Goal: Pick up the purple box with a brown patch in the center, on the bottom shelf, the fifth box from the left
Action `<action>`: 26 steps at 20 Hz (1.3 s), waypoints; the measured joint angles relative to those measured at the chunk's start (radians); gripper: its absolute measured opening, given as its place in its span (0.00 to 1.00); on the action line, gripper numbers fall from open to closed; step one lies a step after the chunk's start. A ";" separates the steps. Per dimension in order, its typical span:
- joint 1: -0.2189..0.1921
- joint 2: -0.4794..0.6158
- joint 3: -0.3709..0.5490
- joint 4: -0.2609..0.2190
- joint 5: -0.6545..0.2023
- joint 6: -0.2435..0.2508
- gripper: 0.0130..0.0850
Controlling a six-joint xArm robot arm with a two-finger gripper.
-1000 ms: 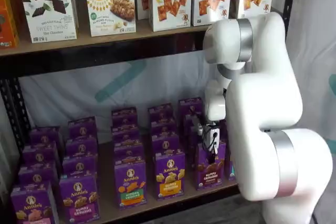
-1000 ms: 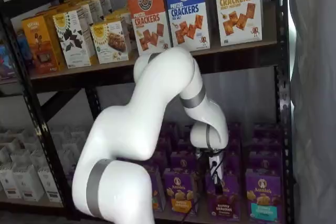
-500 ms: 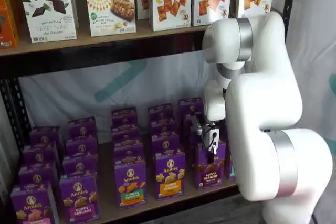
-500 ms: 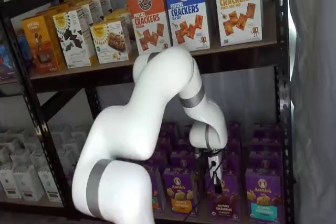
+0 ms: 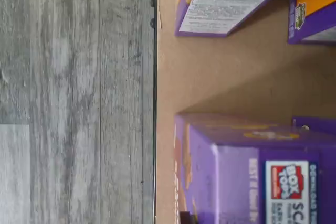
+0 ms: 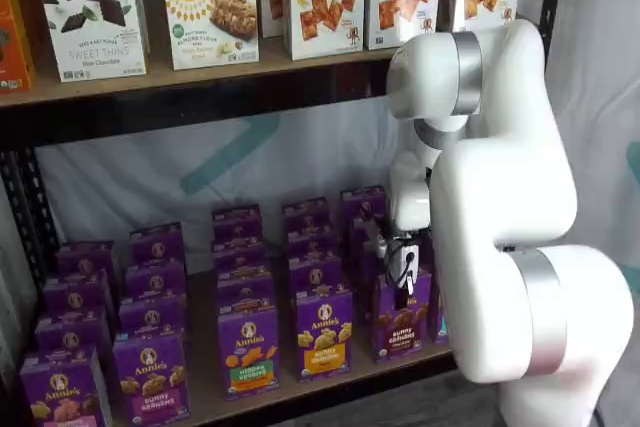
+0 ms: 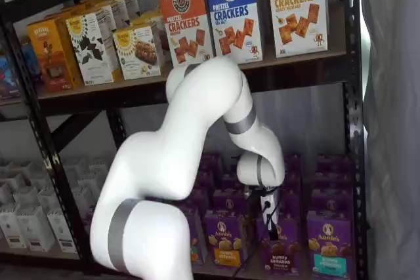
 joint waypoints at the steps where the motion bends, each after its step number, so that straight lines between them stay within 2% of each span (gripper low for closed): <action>1: -0.001 -0.001 0.001 0.001 0.000 -0.002 0.39; 2: -0.002 -0.003 0.003 0.001 0.000 -0.003 0.39; 5: -0.004 -0.007 0.007 -0.001 0.003 -0.003 0.28; 9: -0.005 -0.013 0.015 0.021 -0.001 -0.024 0.28; 14: -0.005 -0.033 0.041 0.013 -0.005 -0.017 0.28; 17: -0.002 -0.065 0.082 0.006 -0.005 -0.007 0.28; 20: 0.001 -0.103 0.128 -0.023 0.001 0.023 0.28; 24: 0.007 -0.169 0.205 -0.020 0.012 0.026 0.28; 26: 0.010 -0.204 0.245 -0.040 0.016 0.049 0.28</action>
